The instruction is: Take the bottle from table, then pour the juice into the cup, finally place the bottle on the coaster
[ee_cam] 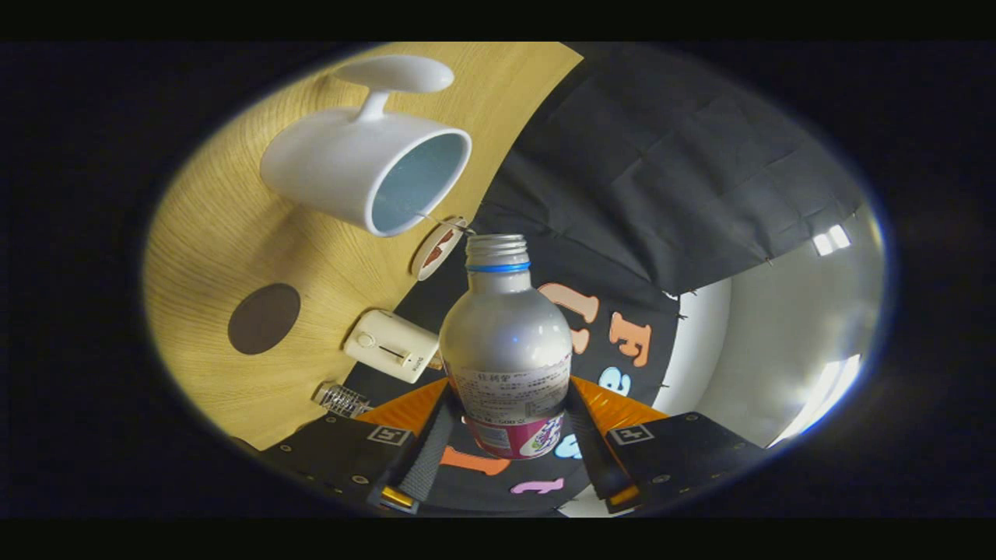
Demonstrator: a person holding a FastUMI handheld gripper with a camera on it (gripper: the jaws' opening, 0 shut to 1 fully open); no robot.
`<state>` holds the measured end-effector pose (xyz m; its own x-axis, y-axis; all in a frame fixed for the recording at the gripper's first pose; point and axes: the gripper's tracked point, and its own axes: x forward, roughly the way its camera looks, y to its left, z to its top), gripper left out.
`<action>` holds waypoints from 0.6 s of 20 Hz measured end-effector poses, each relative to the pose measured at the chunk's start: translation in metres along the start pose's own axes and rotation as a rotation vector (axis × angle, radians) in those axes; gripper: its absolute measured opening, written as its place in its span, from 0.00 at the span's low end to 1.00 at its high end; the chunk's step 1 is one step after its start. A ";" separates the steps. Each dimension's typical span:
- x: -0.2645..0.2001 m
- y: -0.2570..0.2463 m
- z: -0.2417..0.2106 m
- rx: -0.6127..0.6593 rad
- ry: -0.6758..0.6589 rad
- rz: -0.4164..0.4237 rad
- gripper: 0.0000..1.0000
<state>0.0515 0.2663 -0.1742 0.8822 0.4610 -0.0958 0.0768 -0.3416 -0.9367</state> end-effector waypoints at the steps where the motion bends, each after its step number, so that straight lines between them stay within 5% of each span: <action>1: 0.001 0.000 0.001 0.001 -0.002 -0.002 0.77; 7: 0.001 0.019 0.014 0.097 -0.017 0.051 0.77; 12: -0.002 0.032 0.023 0.365 -0.012 0.115 0.77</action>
<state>0.0418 0.2733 -0.2121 0.8696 0.4472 -0.2092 -0.1948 -0.0787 -0.9777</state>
